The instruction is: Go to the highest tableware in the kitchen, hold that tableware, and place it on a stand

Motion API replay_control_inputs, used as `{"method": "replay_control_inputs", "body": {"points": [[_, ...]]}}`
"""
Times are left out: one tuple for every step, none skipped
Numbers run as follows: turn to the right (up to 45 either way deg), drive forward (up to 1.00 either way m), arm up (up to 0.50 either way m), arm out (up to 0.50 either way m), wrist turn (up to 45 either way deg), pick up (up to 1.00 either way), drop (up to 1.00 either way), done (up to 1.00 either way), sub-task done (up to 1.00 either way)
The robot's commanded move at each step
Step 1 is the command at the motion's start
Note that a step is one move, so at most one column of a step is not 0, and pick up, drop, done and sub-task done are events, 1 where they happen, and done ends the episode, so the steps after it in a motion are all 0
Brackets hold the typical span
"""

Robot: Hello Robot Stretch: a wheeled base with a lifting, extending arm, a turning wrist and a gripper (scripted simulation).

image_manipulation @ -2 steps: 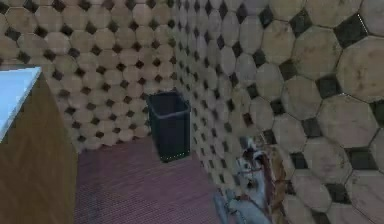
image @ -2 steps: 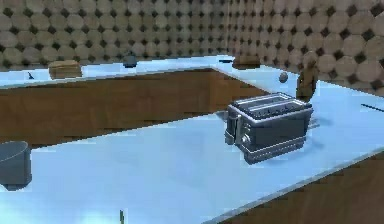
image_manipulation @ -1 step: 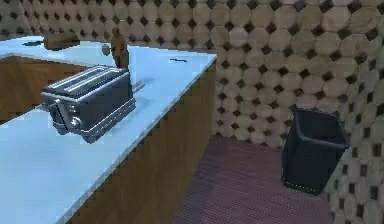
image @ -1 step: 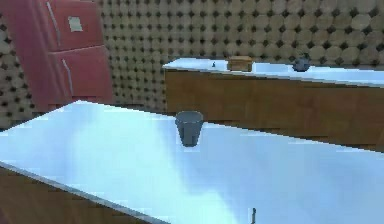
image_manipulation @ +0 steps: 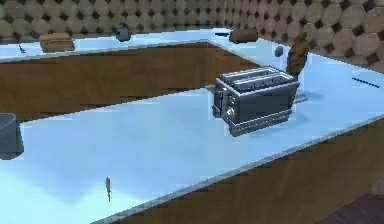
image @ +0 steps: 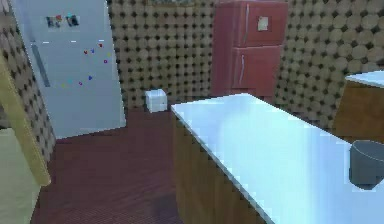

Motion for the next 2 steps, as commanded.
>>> {"method": "replay_control_inputs", "body": {"points": [[-39.0, 0.00, 0.00, 0.00, 0.0, 0.00, 0.00, 0.00, 0.00], [0.0, 0.00, 0.50, 0.00, 0.0, 0.00, 0.00, 0.00, 0.00]]}}
